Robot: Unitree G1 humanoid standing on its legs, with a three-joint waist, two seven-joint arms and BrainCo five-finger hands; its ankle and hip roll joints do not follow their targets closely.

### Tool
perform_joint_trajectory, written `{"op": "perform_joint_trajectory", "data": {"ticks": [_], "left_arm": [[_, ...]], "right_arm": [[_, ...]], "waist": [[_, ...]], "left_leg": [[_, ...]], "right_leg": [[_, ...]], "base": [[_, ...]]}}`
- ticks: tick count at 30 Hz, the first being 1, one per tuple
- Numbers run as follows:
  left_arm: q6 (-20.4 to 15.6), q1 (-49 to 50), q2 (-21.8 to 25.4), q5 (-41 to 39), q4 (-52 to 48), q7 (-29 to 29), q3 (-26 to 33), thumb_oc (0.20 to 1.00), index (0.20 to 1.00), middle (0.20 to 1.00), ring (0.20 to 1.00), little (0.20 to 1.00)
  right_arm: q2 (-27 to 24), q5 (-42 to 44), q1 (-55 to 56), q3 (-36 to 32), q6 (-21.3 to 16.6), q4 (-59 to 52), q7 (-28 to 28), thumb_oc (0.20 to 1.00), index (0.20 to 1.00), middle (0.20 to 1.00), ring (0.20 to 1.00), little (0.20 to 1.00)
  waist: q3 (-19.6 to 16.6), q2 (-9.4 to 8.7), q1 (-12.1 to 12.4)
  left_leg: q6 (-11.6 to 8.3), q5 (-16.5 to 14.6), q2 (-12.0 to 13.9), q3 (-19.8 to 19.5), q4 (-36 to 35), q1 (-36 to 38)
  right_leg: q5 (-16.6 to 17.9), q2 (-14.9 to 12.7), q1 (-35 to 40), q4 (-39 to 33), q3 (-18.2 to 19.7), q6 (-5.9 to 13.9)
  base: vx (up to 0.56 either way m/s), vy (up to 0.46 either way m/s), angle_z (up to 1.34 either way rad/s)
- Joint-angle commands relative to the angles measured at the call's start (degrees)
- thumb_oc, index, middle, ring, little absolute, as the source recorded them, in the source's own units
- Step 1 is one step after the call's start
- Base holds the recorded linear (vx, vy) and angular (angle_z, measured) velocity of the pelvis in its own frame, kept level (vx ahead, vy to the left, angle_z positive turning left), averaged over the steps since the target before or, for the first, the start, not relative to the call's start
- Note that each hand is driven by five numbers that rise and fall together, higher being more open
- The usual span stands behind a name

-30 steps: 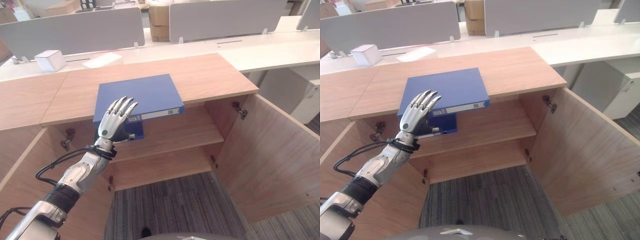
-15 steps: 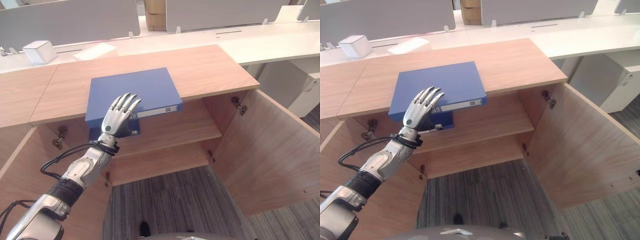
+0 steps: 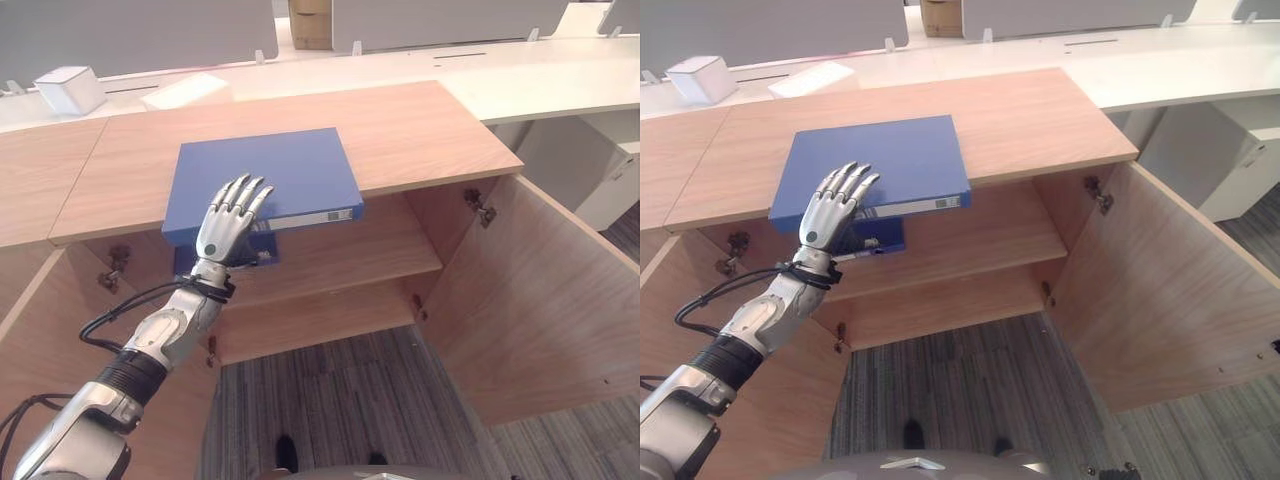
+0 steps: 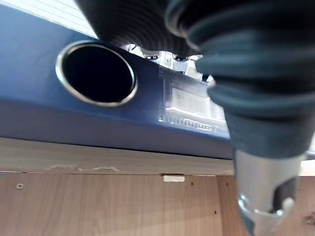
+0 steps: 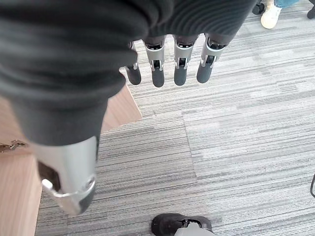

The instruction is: Put the empty folder in the office cabinet

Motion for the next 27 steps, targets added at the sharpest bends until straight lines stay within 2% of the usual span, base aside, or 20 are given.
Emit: {"op": "perform_joint_trajectory", "data": {"ticks": [1, 11, 12, 14, 15, 16, 27], "left_arm": [[1.7, -8.7, 2.4, 0.9, 5.0, 3.4, 4.8, 1.0, 1.0, 1.0, 1.0, 1.0], [3.0, -7.8, 3.9, 0.4, 6.3, 4.6, 7.4, 1.0, 1.0, 1.0, 1.0, 1.0], [3.0, -7.7, 4.0, 0.4, 6.1, 4.5, 7.5, 0.78, 0.78, 0.78, 0.78, 0.78], [2.9, -7.6, 4.4, 0.4, 6.0, 4.3, 7.7, 0.511, 0.511, 0.511, 0.511, 0.511], [2.9, -7.6, 4.4, 0.4, 6.0, 4.3, 7.7, 0.31, 0.31, 0.31, 0.31, 0.31], [2.9, -7.6, 4.6, 0.4, 5.9, 4.2, 7.7, 0.2, 0.2, 0.2, 0.2, 0.2], [2.5, -7.2, 5.8, -0.6, 5.9, 3.8, 8.4, 0.2, 0.2, 0.2, 0.2, 0.2]], "right_arm": [[-1.2, 2.0, -2.7, -0.6, -0.7, 1.1, -1.5, 1.0, 1.0, 1.0, 1.0, 1.0], [-1.4, 2.2, -1.9, -0.7, -1.0, 0.8, -1.5, 1.0, 1.0, 1.0, 1.0, 1.0], [-1.5, 2.2, -1.8, -0.8, -1.1, 0.8, -1.5, 1.0, 1.0, 1.0, 1.0, 1.0], [-1.6, 2.4, -1.8, -0.9, -1.1, 0.7, -1.5, 1.0, 1.0, 1.0, 1.0, 1.0], [-1.6, 2.4, -1.8, -0.9, -1.1, 0.7, -1.5, 1.0, 1.0, 1.0, 1.0, 1.0], [-1.7, 2.5, -1.7, -1.0, -1.1, 0.6, -1.5, 1.0, 1.0, 1.0, 1.0, 1.0], [-1.8, 3.6, -1.2, -1.4, -1.9, -1.2, -1.7, 1.0, 1.0, 1.0, 1.0, 1.0]], "waist": [[0.6, -2.33, -0.1], [0.5, -2.79, -0.2], [0.5, -2.8, -0.2], [0.5, -2.78, -0.2], [0.6, -2.78, -0.2], [0.6, -2.78, -0.2], [0.4, -2.58, -0.1]], "left_leg": [[-3.41, -10.6, 1.6, 1.4, -0.3, 3.9], [-3.6, -10.7, 1.9, 1.7, -0.3, 4.6], [-3.61, -10.7, 1.9, 1.8, -0.3, 4.6], [-3.63, -10.8, 2.0, 1.7, -0.3, 4.7], [-3.63, -10.8, 2.0, 1.7, -0.3, 4.7], [-3.64, -10.8, 1.9, 1.7, -0.3, 4.8], [-3.62, -11.0, 1.8, 1.9, -0.3, 5.5]], "right_leg": [[-0.6, -2.2, -5.1, -0.1, -2.9, 5.06], [-0.9, -2.0, -4.5, -0.1, -2.9, 5.01], [-0.9, -2.0, -4.4, -0.1, -2.9, 5.0], [-1.0, -2.0, -4.3, -0.1, -2.9, 4.99], [-1.0, -2.0, -4.3, -0.1, -2.9, 4.99], [-1.0, -2.0, -4.3, -0.1, -2.9, 4.99], [-1.2, -2.3, -3.5, -0.1, -3.1, 5.07]], "base": [[0.0, 0.0, 0.0], [0.0, 0.0, 0.0], [0.0, 0.0, 0.0], [0.0, 0.0, 0.0], [0.0, 0.0, 0.0], [0.0, 0.0, 0.0], [0.0, 0.0, 0.0]]}}
